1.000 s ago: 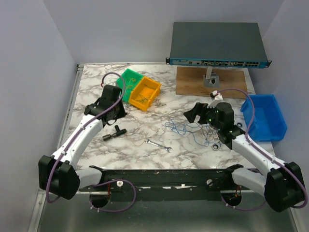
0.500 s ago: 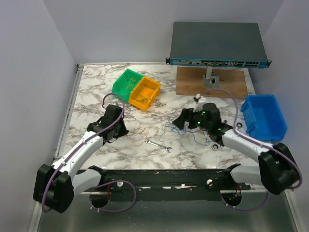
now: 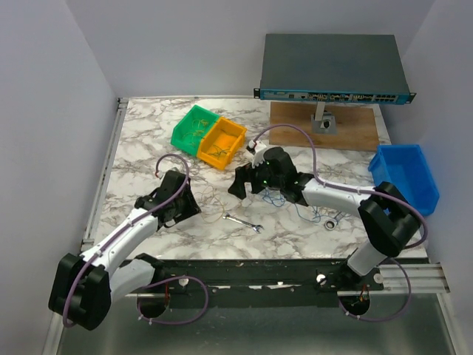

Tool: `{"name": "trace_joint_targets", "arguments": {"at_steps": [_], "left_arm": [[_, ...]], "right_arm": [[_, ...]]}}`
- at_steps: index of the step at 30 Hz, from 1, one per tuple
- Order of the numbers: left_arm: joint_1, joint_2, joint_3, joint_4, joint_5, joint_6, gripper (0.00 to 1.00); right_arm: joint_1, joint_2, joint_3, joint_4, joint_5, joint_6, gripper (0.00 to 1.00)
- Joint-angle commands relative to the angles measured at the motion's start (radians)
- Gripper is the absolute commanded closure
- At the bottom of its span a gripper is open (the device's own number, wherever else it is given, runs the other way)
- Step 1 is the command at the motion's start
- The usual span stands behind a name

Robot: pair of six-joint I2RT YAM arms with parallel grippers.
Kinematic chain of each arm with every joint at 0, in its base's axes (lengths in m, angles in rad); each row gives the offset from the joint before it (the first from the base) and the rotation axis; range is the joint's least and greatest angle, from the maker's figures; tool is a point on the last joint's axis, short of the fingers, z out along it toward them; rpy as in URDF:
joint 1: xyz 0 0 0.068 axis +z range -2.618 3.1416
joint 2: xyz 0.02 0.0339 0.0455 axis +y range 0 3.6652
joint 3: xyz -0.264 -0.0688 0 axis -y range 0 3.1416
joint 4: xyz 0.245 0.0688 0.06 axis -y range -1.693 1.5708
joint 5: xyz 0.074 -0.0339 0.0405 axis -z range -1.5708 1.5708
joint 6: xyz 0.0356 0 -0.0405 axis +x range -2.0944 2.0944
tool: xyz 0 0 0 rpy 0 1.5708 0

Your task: Untangle the cables

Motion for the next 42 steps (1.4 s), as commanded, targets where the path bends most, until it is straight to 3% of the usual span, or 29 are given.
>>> {"name": "trace_joint_targets", "arguments": {"at_steps": [1,2,6,7,15,19,23,28,35,42], "left_arm": [[-0.007,-0.059,-0.026,-0.007,0.0,-0.063,0.37],[-0.007,-0.079,-0.032,-0.016,-0.007,-0.075,0.28],[-0.007,-0.163,-0.044,-0.034,-0.007,-0.108,0.1],[-0.007,-0.184,-0.049,-0.036,0.0,-0.122,0.02],[-0.023,-0.282,-0.213,0.16,0.091,-0.384,0.02],[-0.059,-0.27,-0.292,0.227,0.039,-0.565,0.01],[-0.104,-0.239,-0.284,0.231,-0.085,-0.626,0.01],[-0.11,-0.16,-0.307,0.344,-0.142,-0.707,0.01],[-0.125,0.011,-0.213,0.356,-0.262,-0.761,0.01],[-0.129,0.192,-0.019,0.189,-0.364,-0.756,0.01]], "right_arm": [[0.011,0.063,0.065,-0.017,0.014,-0.018,0.0],[0.011,0.074,0.069,-0.018,0.013,-0.02,0.0],[0.014,0.11,0.083,-0.006,-0.01,-0.009,0.0],[0.014,0.124,0.09,-0.004,-0.016,-0.003,0.0],[0.02,0.166,0.114,0.046,0.057,0.075,0.06],[0.019,0.12,0.042,0.128,0.08,0.096,0.07],[0.02,0.079,-0.005,0.17,0.118,0.104,0.07],[0.021,0.041,-0.066,0.221,0.19,0.116,0.07],[0.021,-0.029,-0.146,0.288,0.289,0.12,0.07],[0.016,-0.056,-0.18,0.279,0.399,0.122,0.07]]}}
